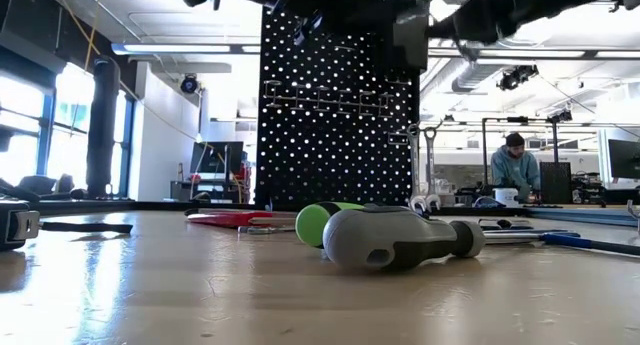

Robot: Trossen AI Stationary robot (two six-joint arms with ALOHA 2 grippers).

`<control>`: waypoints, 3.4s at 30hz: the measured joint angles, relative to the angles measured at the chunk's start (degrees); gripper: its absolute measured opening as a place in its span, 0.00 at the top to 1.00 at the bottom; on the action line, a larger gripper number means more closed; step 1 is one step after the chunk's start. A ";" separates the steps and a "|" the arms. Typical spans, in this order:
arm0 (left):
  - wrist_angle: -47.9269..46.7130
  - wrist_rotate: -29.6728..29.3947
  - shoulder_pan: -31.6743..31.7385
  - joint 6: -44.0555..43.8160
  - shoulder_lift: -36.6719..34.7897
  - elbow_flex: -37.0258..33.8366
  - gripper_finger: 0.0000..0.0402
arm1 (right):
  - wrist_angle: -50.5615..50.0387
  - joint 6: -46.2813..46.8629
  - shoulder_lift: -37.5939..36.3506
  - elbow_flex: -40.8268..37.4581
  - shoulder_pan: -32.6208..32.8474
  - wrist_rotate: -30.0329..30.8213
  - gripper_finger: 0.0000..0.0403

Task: Hang tools onto peg board
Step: Hang the left wrench onto the pegboard

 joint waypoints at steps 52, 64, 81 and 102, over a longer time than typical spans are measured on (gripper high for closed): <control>16.97 3.26 2.49 0.63 5.35 3.06 0.61 | 30.08 -17.91 21.49 6.36 0.30 14.80 0.93; 17.48 1.72 1.61 4.98 5.22 3.04 0.81 | 30.49 -18.30 20.98 6.36 1.55 19.56 0.93; 15.79 7.23 1.96 8.51 5.22 2.95 0.99 | 23.83 -13.71 20.71 6.41 3.64 19.81 0.89; 8.07 30.43 5.02 3.14 3.76 3.06 1.00 | 0.06 4.18 8.96 6.29 0.19 -8.97 0.78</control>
